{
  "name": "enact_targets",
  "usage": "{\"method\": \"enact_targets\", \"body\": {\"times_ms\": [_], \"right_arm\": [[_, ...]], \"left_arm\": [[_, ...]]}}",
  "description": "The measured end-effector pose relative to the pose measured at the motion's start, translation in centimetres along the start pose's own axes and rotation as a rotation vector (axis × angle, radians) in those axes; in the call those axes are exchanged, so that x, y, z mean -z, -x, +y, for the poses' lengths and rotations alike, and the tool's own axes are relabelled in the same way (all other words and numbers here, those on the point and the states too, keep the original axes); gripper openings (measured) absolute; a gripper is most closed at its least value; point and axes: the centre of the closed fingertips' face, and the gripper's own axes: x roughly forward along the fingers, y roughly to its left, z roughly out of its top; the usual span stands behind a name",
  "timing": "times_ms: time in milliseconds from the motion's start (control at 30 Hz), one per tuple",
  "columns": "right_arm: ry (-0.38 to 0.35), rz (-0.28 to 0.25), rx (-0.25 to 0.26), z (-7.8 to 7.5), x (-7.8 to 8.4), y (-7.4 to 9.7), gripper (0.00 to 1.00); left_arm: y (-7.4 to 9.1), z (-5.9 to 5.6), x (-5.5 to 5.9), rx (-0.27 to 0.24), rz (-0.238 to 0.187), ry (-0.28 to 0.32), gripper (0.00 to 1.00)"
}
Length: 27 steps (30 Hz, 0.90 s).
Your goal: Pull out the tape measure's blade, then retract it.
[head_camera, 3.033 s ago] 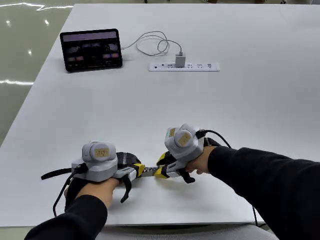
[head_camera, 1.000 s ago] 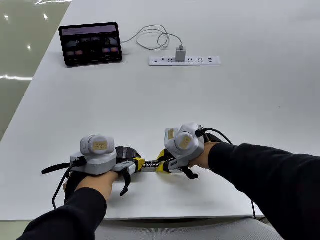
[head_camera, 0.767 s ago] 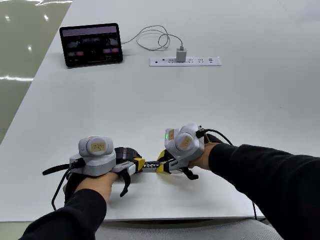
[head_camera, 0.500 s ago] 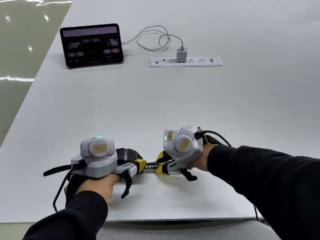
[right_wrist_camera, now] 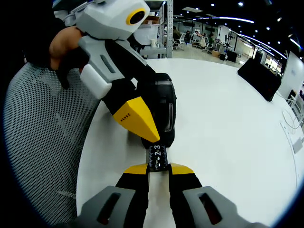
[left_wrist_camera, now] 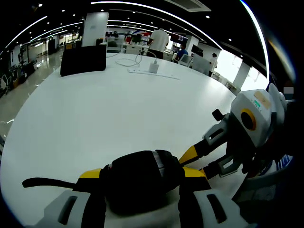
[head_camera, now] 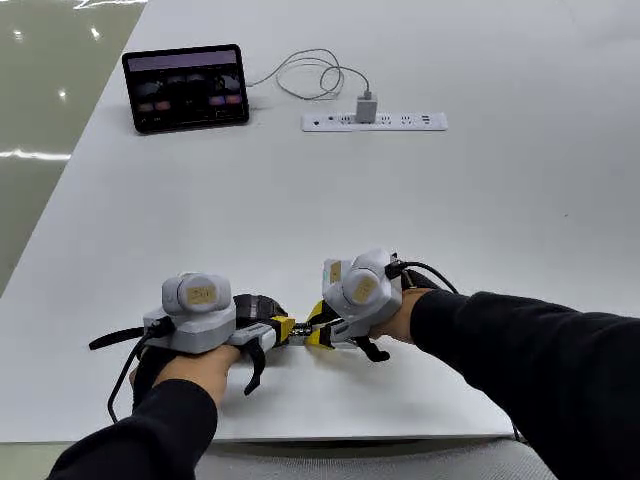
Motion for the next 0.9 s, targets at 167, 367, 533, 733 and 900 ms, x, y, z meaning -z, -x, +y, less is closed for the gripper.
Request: {"method": "enact_targets", "body": {"times_ms": [167, 367, 533, 733, 900], "right_arm": [[0.028, -0.007, 0.000, -0.03, -0.19, -0.18, 0.11], [0.029, -0.005, -0.002, -0.14, -0.50, -0.45, 0.10], [0.023, -0.005, -0.004, -0.31, -0.56, -0.47, 0.10], [0.017, -0.006, -0.005, -0.31, -0.62, -0.50, 0.10], [-0.001, -0.009, 0.003, -0.40, -0.63, -0.48, 0.11]], "left_arm": [[-0.01, 0.05, -0.05, 0.001, 0.000, 0.002, 0.57], [0.00, 0.10, -0.07, 0.004, -0.002, 0.011, 0.57], [0.00, 0.12, -0.10, 0.006, -0.004, 0.018, 0.57], [0.02, 0.11, -0.07, 0.007, -0.001, 0.018, 0.57], [-0.04, 0.11, -0.20, -0.008, -0.018, 0.028, 0.60]]}}
